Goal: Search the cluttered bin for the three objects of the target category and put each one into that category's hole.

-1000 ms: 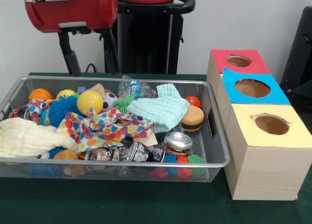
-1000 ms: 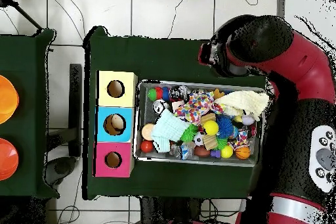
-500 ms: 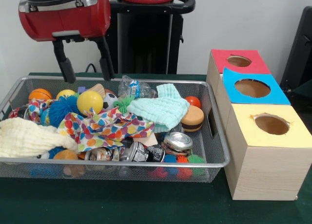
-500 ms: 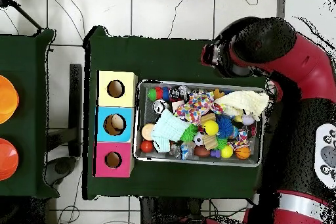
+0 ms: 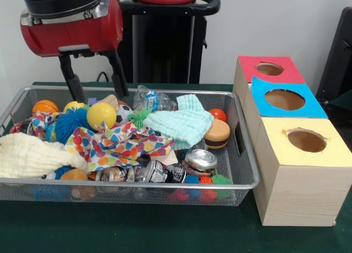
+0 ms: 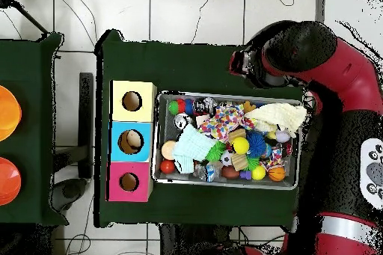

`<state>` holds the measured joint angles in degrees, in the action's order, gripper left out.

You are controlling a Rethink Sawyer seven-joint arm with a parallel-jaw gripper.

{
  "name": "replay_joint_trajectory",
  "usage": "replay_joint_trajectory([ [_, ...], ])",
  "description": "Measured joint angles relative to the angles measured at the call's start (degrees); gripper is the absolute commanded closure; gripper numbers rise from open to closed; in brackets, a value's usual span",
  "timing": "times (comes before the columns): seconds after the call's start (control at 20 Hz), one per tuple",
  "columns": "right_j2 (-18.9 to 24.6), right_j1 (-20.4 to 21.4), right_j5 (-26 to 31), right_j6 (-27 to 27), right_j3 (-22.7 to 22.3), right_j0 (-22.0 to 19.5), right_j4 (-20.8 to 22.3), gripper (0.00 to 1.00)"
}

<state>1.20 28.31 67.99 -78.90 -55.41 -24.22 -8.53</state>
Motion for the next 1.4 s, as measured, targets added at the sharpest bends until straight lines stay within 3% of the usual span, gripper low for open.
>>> replay_joint_trajectory([
  [1.4, 5.08, -2.06, -1.77, 0.00, 0.01, -1.85, 2.53, 0.00],
])
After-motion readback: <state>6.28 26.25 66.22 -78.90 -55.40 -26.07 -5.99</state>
